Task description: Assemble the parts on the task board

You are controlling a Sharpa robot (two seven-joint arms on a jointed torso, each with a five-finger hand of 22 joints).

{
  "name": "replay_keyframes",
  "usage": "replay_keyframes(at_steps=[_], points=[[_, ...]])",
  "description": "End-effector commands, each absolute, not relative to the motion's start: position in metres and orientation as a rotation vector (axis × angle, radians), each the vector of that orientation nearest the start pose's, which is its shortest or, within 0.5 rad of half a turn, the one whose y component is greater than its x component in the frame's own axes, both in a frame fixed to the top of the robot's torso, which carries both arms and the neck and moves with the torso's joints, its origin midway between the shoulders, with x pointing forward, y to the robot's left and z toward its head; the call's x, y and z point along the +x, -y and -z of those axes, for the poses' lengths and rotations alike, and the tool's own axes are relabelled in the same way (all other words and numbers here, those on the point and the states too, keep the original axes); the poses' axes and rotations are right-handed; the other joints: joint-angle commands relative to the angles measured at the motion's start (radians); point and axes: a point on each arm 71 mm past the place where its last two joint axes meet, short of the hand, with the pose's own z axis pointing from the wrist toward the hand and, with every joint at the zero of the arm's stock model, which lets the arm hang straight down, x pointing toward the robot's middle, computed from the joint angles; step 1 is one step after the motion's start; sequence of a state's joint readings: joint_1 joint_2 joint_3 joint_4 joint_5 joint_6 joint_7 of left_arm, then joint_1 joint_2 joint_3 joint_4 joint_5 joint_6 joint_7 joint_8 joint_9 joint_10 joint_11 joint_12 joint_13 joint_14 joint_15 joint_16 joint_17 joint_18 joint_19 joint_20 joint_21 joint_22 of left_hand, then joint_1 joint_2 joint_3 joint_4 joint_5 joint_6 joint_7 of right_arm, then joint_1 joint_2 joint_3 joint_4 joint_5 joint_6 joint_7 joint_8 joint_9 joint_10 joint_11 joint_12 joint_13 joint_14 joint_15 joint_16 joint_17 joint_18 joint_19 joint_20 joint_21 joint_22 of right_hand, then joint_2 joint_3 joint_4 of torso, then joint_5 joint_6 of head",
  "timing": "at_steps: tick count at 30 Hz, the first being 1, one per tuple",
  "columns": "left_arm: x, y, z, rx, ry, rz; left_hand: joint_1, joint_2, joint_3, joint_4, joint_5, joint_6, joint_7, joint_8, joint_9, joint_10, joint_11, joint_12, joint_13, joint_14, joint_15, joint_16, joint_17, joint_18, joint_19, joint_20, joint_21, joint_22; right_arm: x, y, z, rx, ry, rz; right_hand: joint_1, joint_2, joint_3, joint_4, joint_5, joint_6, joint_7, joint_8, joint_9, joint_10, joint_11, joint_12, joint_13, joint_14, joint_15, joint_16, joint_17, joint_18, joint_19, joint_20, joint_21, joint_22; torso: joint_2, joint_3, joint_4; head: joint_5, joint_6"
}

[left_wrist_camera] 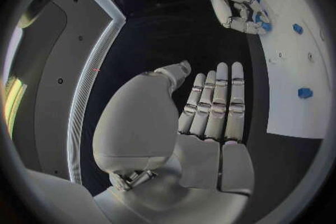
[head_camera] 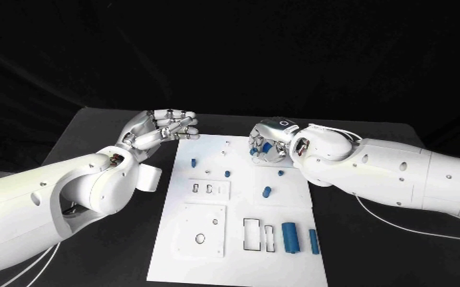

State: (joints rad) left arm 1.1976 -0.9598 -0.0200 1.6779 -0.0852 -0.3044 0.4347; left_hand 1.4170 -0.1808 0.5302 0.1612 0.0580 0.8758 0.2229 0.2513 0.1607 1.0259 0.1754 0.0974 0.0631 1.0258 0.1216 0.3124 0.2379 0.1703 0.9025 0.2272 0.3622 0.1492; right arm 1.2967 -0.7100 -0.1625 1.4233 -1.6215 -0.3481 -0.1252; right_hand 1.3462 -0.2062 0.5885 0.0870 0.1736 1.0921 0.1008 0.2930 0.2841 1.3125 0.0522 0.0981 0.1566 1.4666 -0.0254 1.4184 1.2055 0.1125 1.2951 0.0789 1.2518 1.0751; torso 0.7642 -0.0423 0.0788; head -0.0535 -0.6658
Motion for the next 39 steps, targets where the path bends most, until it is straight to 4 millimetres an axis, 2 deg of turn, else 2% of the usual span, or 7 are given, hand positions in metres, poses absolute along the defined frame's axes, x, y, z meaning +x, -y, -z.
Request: replay_keyframes(at_steps=[1,6,12,14,21,25,39], points=[[0.46,-0.217,0.154,-0.98,-1.402,1.628,-0.004,0.006,0.005,0.0,-0.004,-0.009,0.021,-0.007,-0.002,0.002,0.006,-0.004,0.001,0.005,0.004,-0.005,0.001,0.011,0.001,0.0,0.007,0.0,0.502,0.159,0.176,-0.358,-1.516,-0.544,0.013,0.022,0.015,-0.009,0.014,-0.007,0.001,0.044,0.098,0.022,-0.016,-0.004,0.007,0.042,-0.009,0.003,-0.007,-0.009,-0.003,-0.005,-0.005,-0.006,0.0,-0.0006,0.001,0.0,0.002],[0.461,-0.218,0.154,-0.982,-1.402,1.622,-0.002,0.006,0.006,-0.002,-0.004,-0.009,0.021,-0.007,-0.002,0.002,0.006,-0.005,0.001,0.005,0.003,-0.005,0.002,0.011,0.001,0.0,0.007,0.0,0.506,0.151,0.172,-0.334,-1.478,-0.537,0.009,0.017,0.019,-0.012,0.015,-0.012,0.002,0.05,0.107,0.018,-0.014,-0.008,0.008,0.04,-0.008,0.001,-0.013,-0.008,-0.008,-0.004,-0.009,-0.01,0.002,0.0004,0.0025,0.003,0.003],[0.461,-0.218,0.154,-0.982,-1.4,1.622,-0.001,0.007,0.008,-0.004,-0.004,-0.008,0.021,-0.007,-0.002,0.003,0.006,-0.006,0.002,0.006,0.003,-0.006,0.003,0.011,0.001,0.0,0.008,0.0,0.514,0.138,0.169,-0.324,-1.446,-0.516,0.001,0.015,0.021,-0.01,0.009,-0.017,0.001,0.055,0.116,0.018,-0.013,-0.009,0.011,0.04,-0.007,0.003,-0.011,-0.008,-0.008,-0.003,-0.008,-0.007,0.003,-0.0009,0.0059,0.005,0.003],[0.461,-0.218,0.154,-0.982,-1.4,1.622,-0.001,0.007,0.008,-0.004,-0.004,-0.008,0.021,-0.007,-0.002,0.003,0.006,-0.006,0.002,0.006,0.003,-0.006,0.003,0.011,0.001,0.0,0.008,0.0,0.517,0.134,0.168,-0.325,-1.442,-0.513,0.001,0.015,0.021,-0.01,0.009,-0.017,0.001,0.055,0.116,0.018,-0.013,-0.009,0.011,0.04,-0.007,0.003,-0.011,-0.008,-0.008,-0.003,-0.008,-0.007,0.003,-0.0007,0.0038,0.007,0.003],[0.461,-0.216,0.154,-0.978,-1.395,1.627,0.0,0.009,0.01,-0.006,-0.004,-0.008,0.021,-0.007,-0.002,0.004,0.006,-0.007,0.002,0.006,0.003,-0.006,0.003,0.012,0.001,0.0,0.008,0.0,0.521,0.118,0.169,-0.329,-1.451,-0.517,-0.01,0.014,0.023,-0.005,-0.001,-0.022,0.0,0.059,0.123,0.019,-0.013,-0.011,0.013,0.041,-0.007,0.004,-0.01,-0.008,-0.009,-0.002,-0.008,-0.005,0.007,-0.0018,0.007,0.003,0.003],[0.461,-0.216,0.153,-0.976,-1.391,1.627,0.002,0.01,0.012,-0.008,-0.004,-0.007,0.021,-0.007,-0.001,0.005,0.006,-0.008,0.002,0.007,0.003,-0.007,0.005,0.012,0.002,0.0,0.009,0.001,0.521,0.111,0.17,-0.337,-1.461,-0.524,-0.011,0.013,0.023,-0.005,-0.003,-0.024,0.0,0.06,0.125,0.019,-0.013,-0.011,0.014,0.041,-0.007,0.005,-0.008,-0.008,-0.009,-0.002,-0.008,-0.005,0.009,-0.0019,0.0055,0.007,0.003],[0.463,-0.216,0.151,-0.971,-1.389,1.631,0.001,0.009,0.012,-0.009,-0.004,-0.007,0.021,-0.007,-0.001,0.006,0.006,-0.009,0.002,0.007,0.003,-0.007,0.005,0.011,0.001,0.0,0.01,0.001,0.522,0.101,0.175,-0.346,-1.479,-0.527,-0.015,0.009,0.023,-0.004,-0.005,-0.026,-0.001,0.061,0.128,0.018,-0.013,-0.012,0.015,0.041,-0.007,0.005,-0.008,-0.007,-0.01,-0.002,-0.01,-0.006,0.01,-0.002,0.0075,0.013,0.0]])
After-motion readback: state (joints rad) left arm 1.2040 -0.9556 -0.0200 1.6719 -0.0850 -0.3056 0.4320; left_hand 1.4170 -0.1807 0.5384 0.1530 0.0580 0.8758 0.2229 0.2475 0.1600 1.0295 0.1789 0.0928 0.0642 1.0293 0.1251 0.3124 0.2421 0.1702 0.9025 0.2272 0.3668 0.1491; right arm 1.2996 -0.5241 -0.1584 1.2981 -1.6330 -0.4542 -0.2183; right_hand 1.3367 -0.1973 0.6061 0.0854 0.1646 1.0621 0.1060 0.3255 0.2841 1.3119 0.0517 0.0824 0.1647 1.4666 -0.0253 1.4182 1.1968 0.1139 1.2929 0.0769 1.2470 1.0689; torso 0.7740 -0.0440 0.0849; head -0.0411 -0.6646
